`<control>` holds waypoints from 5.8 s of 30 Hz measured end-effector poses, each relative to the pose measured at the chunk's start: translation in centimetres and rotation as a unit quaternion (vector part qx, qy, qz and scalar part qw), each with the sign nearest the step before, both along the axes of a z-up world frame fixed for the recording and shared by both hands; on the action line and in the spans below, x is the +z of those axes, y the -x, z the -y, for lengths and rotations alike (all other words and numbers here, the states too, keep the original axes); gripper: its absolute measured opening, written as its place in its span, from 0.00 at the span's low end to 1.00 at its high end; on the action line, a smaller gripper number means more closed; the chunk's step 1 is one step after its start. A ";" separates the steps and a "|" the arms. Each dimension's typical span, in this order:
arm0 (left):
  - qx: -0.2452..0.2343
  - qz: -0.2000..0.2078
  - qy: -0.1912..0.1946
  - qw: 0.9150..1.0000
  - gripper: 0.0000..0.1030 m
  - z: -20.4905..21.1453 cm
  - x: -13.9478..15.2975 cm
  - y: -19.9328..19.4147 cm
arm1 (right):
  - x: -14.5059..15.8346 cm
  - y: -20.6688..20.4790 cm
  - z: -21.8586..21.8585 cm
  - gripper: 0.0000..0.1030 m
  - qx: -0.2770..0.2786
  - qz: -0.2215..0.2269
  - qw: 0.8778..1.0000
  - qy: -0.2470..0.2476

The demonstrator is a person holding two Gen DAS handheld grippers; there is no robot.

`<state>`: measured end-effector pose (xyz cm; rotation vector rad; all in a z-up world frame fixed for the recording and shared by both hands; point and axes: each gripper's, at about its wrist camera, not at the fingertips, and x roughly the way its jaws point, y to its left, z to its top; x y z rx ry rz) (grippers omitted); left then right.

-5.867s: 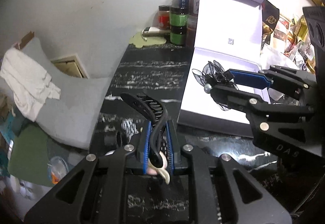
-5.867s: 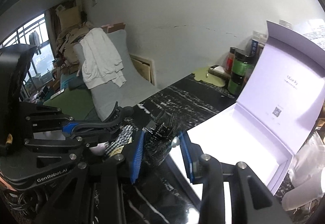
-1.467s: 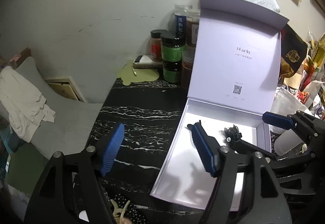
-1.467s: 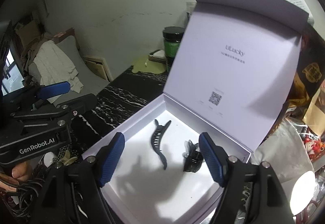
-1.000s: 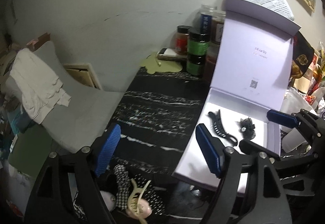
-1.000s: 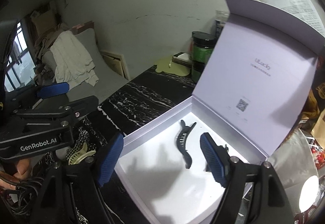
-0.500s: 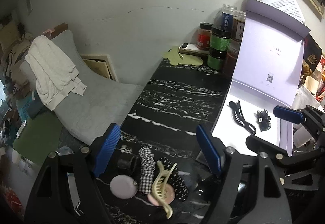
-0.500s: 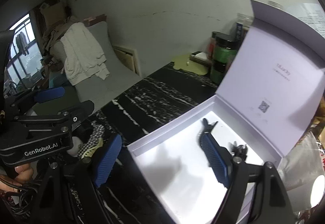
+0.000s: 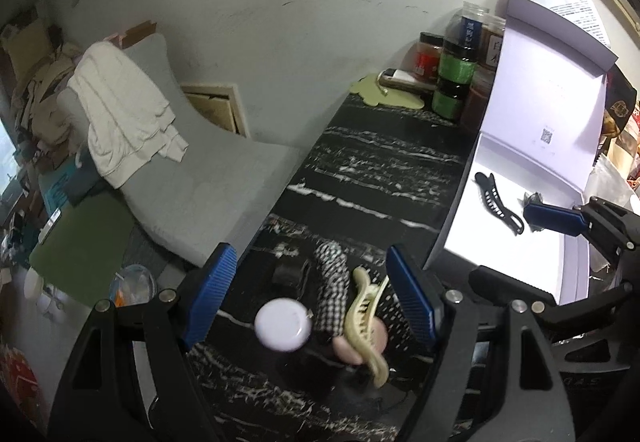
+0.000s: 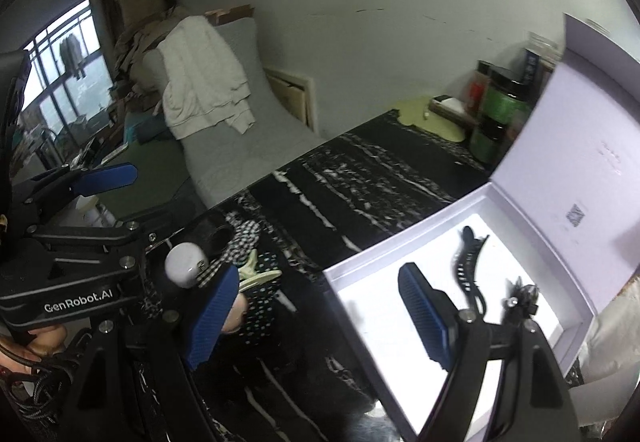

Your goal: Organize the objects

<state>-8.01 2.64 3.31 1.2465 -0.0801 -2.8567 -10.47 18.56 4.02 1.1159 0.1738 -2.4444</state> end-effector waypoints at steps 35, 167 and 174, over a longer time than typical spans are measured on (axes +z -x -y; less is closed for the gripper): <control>0.029 0.067 -0.027 0.997 0.74 5.3 -8.0 -3.0 | -6.2 -2.0 7.1 0.80 0.112 0.049 0.991 -0.049; 0.016 0.113 -0.092 0.989 0.49 8.3 -8.5 -4.4 | -5.1 -6.1 10.2 0.18 0.163 -0.009 0.987 -0.001; 0.011 0.114 -0.090 0.989 0.49 7.8 -8.4 -4.4 | -4.8 -6.5 9.9 0.18 0.163 -0.013 0.986 -0.004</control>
